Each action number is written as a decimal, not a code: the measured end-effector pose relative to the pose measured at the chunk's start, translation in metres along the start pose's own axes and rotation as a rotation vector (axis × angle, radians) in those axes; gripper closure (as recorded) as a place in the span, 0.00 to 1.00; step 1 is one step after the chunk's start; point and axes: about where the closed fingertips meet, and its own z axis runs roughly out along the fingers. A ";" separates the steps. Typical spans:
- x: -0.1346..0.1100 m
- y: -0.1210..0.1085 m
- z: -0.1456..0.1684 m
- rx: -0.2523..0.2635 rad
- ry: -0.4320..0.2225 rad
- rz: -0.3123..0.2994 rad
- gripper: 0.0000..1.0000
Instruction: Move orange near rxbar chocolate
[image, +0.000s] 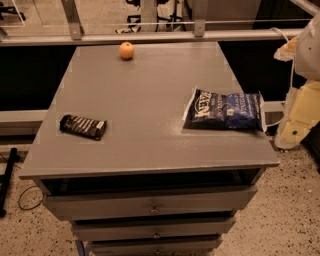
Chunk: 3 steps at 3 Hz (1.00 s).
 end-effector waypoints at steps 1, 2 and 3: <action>0.000 0.000 0.000 0.000 0.000 0.000 0.00; -0.013 -0.003 0.010 0.002 -0.048 -0.007 0.00; -0.054 -0.021 0.048 -0.014 -0.170 -0.039 0.00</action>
Offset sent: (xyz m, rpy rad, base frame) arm 0.0232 0.0334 -0.0218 0.1154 -0.0223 0.0510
